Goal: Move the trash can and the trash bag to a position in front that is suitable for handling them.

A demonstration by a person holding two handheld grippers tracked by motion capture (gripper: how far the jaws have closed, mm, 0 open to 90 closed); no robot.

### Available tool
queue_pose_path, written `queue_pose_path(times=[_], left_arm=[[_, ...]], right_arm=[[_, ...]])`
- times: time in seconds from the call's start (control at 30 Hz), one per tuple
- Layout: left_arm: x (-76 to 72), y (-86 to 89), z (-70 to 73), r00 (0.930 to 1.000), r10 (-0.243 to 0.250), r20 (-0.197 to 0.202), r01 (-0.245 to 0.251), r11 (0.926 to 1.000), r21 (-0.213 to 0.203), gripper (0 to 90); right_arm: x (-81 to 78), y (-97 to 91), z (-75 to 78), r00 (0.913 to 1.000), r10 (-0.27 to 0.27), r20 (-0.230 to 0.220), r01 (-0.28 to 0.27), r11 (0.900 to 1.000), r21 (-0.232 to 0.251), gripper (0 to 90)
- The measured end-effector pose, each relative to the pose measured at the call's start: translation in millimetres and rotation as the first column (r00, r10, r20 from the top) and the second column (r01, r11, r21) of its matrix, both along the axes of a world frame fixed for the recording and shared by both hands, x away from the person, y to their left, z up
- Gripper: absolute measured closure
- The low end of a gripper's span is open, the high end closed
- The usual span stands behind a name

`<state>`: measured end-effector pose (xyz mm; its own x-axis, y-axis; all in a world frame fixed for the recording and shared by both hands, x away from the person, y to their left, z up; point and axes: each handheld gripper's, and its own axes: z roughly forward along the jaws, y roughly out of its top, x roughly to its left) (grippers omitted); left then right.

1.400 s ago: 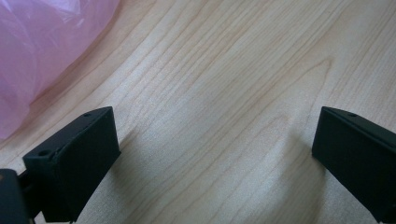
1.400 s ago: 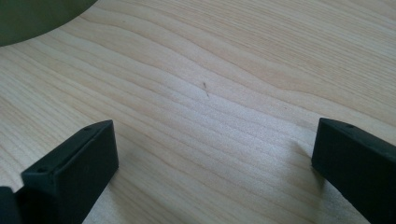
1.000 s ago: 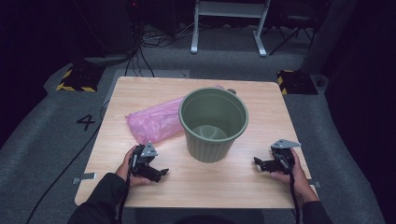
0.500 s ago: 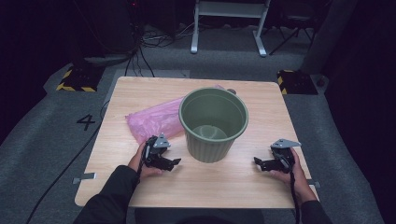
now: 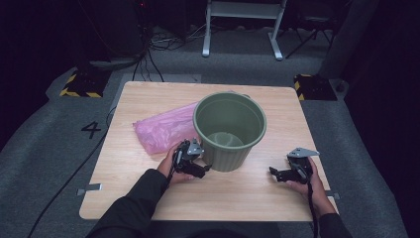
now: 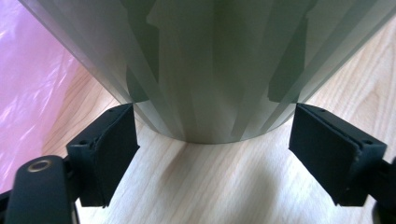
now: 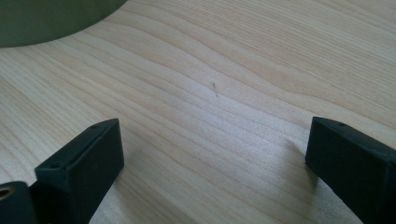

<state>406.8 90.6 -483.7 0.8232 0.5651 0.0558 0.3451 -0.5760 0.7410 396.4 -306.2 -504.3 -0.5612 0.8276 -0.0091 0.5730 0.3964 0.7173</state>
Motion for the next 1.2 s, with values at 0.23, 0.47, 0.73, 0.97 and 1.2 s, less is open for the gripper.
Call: queue_pose_path(times=[0.23, 0.47, 0.73, 0.97, 1.2], left_arm=[[4.2, -12.1, -0.6, 0.9999, 0.006, 0.010, -0.006, 0.9999, 0.013, 15.7], [-1.4, 10.6, 7.8, 0.9989, 0.043, 0.021, -0.043, 0.9987, 0.027, 18.3], [-0.1, 81.9, 22.8, 0.9782, 0.197, 0.066, -0.197, 0.9804, -0.007, 16.7], [4.6, 116.7, 20.5, 0.9541, 0.289, 0.080, -0.289, 0.9573, -0.009, 15.8], [15.0, 144.2, 10.2, 0.9390, 0.341, 0.041, -0.342, 0.9398, 0.001, 26.8]], right_arm=[[-0.1, 0.0, 0.0, 1.0000, -0.001, 0.000, 0.001, 1.0000, 0.000, 4.2], [-0.8, -0.7, -0.1, 1.0000, -0.002, 0.002, 0.002, 1.0000, 0.000, 4.4], [-1.1, -0.9, 0.0, 1.0000, -0.002, 0.001, 0.002, 1.0000, 0.000, 4.6], [-1.6, -1.1, 0.1, 1.0000, 0.002, 0.002, -0.002, 1.0000, 0.002, 5.6], [-2.1, -1.3, 0.2, 0.9999, 0.009, 0.007, -0.009, 1.0000, 0.004, 7.1]])
